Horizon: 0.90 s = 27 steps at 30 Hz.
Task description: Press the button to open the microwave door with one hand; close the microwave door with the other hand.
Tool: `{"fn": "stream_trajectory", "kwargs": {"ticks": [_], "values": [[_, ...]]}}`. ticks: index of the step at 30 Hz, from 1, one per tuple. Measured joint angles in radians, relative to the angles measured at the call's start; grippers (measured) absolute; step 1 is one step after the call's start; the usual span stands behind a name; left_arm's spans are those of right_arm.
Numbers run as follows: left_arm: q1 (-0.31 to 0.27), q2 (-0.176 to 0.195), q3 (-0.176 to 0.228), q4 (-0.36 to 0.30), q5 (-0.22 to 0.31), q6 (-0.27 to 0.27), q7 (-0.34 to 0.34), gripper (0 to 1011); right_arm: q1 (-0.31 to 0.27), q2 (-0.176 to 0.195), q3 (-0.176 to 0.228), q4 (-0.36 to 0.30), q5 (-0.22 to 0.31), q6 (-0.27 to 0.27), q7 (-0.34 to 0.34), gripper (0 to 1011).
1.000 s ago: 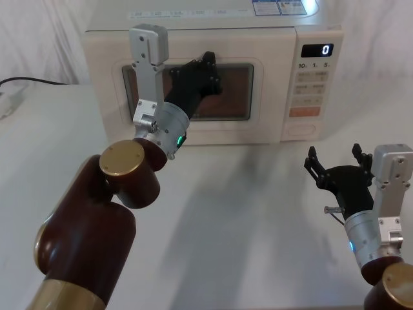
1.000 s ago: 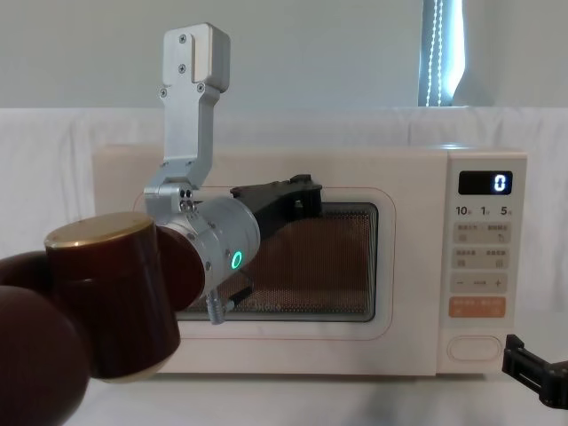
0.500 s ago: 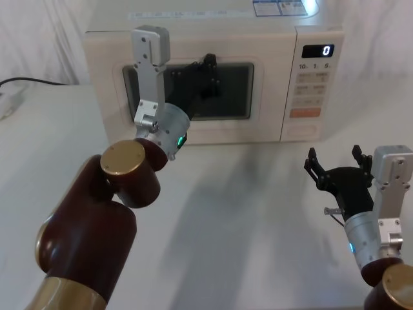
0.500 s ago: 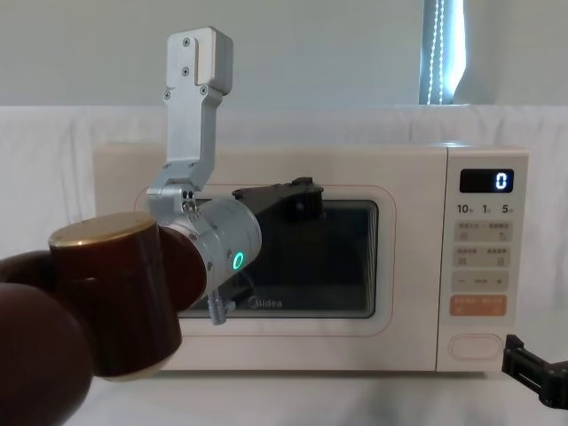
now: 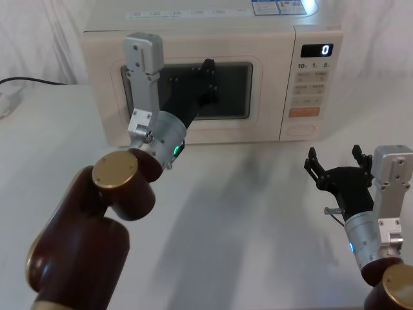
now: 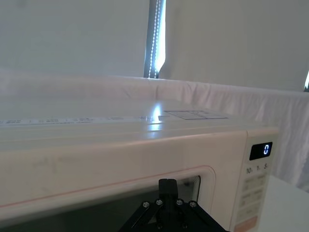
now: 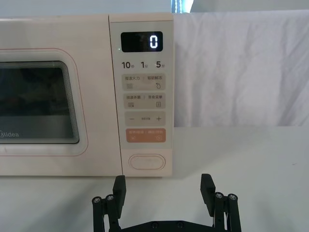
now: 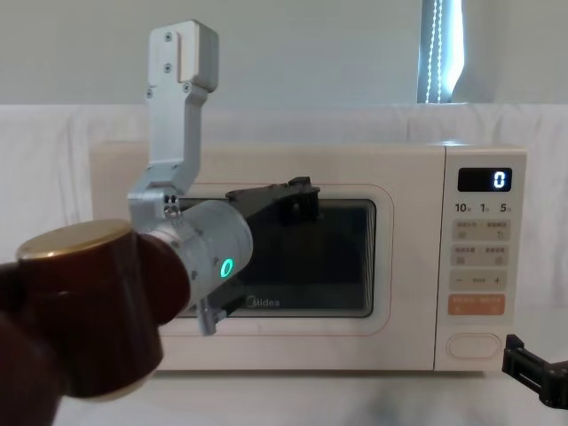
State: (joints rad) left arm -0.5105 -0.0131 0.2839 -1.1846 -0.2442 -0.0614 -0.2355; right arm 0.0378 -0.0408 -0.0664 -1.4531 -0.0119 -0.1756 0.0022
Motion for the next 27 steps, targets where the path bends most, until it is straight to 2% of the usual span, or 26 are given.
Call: {"fn": "stream_trajectory", "kwargs": {"ticks": [10, 19, 27], "values": [[0.094, 0.048, -0.006, -0.116, -0.029, 0.038, -0.009, 0, 0.0, 0.0, 0.0, 0.0, 0.0, 0.0, 0.0, 1002], [0.19, 0.1, -0.029, -0.22, -0.057, 0.07, 0.002, 0, 0.0, 0.0, 0.0, 0.0, 0.0, 0.0, 0.0, 1002], [0.272, 0.147, -0.047, -0.279, -0.048, 0.049, 0.021, 0, 0.0, 0.0, 0.0, 0.0, 0.0, 0.0, 0.0, 1002]]}}
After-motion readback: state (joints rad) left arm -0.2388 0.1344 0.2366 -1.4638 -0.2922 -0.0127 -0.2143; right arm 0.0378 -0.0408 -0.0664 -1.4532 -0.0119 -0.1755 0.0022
